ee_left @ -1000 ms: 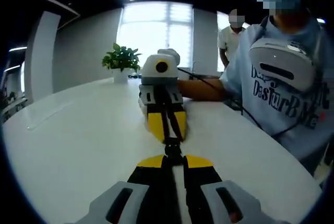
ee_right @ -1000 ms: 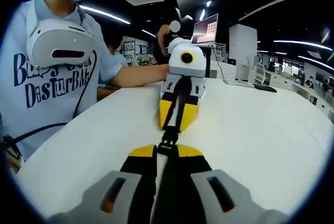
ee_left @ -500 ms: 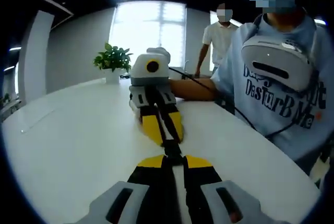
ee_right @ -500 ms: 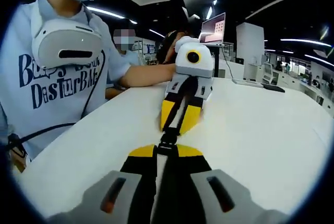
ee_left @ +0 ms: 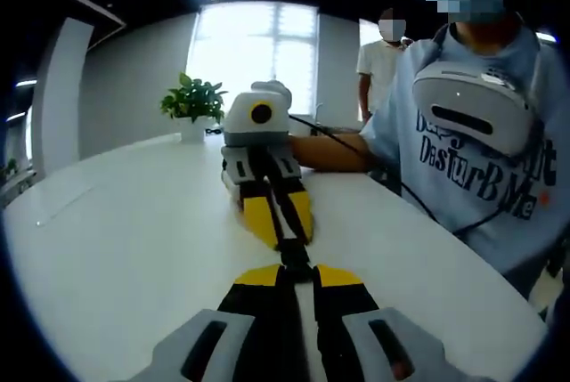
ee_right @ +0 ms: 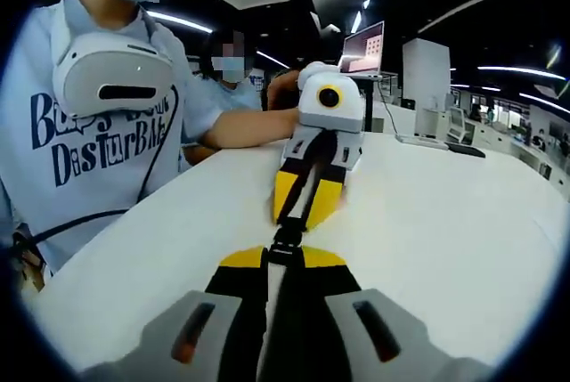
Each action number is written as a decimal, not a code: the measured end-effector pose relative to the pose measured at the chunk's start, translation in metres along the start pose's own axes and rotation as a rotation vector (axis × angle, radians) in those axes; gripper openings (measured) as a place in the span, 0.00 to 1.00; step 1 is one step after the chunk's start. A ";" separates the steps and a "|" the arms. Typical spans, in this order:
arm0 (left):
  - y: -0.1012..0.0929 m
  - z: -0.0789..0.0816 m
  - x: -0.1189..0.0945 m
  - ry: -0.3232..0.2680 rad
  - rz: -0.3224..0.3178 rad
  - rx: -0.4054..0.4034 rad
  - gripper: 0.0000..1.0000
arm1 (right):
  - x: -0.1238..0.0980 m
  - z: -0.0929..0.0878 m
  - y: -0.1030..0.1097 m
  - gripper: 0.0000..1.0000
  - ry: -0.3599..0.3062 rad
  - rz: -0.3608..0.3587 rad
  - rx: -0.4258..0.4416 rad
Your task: Snap the two parts of the plastic buckle together until the buckle closes and remains connected.
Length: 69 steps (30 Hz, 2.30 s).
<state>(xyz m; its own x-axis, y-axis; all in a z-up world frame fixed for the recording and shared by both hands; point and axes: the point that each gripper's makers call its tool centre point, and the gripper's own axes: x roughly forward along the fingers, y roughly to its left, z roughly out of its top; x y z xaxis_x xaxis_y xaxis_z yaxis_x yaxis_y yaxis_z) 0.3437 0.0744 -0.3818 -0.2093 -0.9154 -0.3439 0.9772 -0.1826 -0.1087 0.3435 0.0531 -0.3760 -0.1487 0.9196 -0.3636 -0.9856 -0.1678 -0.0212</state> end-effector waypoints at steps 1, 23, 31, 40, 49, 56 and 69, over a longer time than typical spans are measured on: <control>0.000 0.000 0.000 0.000 0.000 0.000 0.11 | 0.000 0.000 0.000 0.13 0.000 0.000 0.002; 0.001 0.001 -0.001 0.004 0.001 0.009 0.11 | 0.002 0.002 0.000 0.12 0.003 -0.003 0.010; -0.001 0.002 0.001 0.006 0.007 0.009 0.11 | 0.003 0.003 0.000 0.12 0.004 -0.009 0.008; 0.002 0.002 0.000 0.006 0.019 0.004 0.11 | 0.007 0.005 0.001 0.12 0.002 -0.005 0.003; 0.006 0.001 -0.001 0.002 0.034 -0.004 0.11 | 0.007 0.006 -0.001 0.12 -0.002 -0.022 0.007; 0.013 0.001 -0.003 0.002 0.069 -0.009 0.11 | 0.004 0.004 -0.009 0.12 0.001 -0.065 0.005; 0.021 0.001 -0.007 -0.006 0.114 -0.017 0.12 | 0.000 0.001 -0.020 0.13 0.001 -0.108 0.026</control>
<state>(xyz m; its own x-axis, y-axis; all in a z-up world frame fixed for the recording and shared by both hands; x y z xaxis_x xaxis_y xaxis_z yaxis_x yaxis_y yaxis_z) 0.3658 0.0761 -0.3804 -0.0962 -0.9321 -0.3491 0.9939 -0.0707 -0.0850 0.3630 0.0565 -0.3747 -0.0410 0.9314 -0.3616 -0.9976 -0.0581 -0.0365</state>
